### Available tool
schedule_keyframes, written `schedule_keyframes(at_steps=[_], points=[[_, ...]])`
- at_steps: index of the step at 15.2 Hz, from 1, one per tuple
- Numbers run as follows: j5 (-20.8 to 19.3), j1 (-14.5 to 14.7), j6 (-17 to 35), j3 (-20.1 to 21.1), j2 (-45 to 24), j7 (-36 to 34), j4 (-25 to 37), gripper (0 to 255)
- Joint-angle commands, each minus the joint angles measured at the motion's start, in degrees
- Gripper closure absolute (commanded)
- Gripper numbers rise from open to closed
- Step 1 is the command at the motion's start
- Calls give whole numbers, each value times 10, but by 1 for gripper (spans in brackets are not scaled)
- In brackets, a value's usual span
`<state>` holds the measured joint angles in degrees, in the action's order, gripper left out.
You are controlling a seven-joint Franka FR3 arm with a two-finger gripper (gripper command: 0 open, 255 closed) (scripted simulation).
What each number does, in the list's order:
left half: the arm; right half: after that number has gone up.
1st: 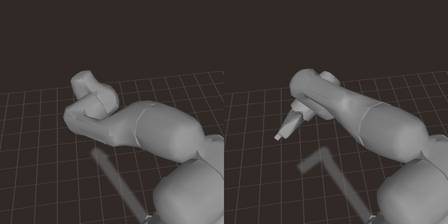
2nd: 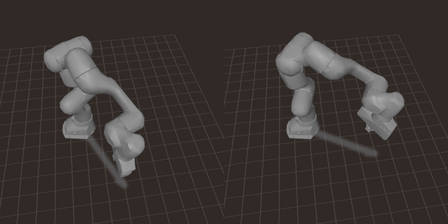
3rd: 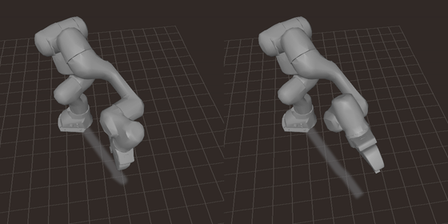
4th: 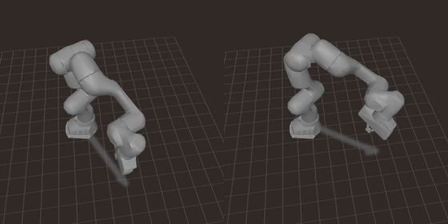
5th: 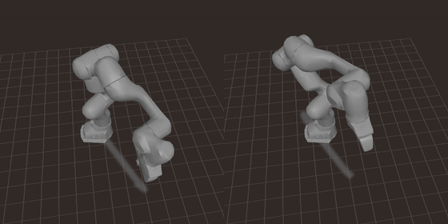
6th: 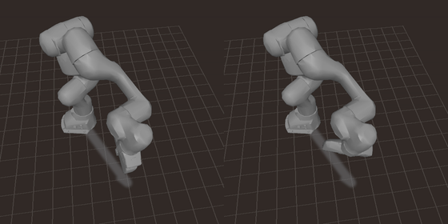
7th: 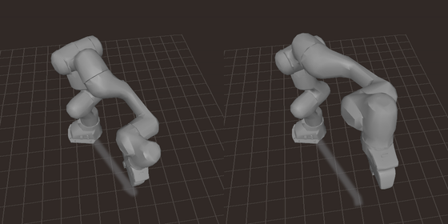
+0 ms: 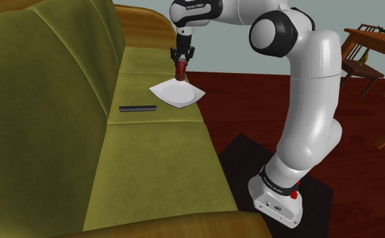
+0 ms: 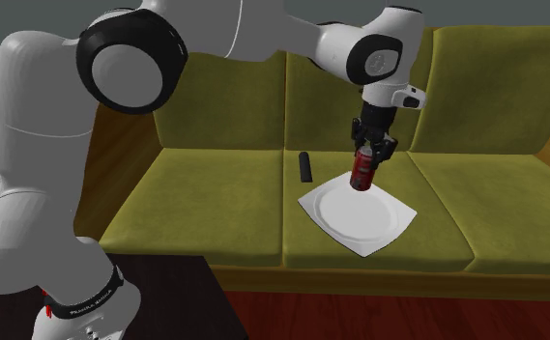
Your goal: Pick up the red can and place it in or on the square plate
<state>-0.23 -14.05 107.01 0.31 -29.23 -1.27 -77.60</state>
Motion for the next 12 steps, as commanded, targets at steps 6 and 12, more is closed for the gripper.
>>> schedule_keyframes(at_steps=[6,12], points=[[0,-1,45,0,-13,1,-31,255],[0,-1,84,0,-27,1,-57,255]])
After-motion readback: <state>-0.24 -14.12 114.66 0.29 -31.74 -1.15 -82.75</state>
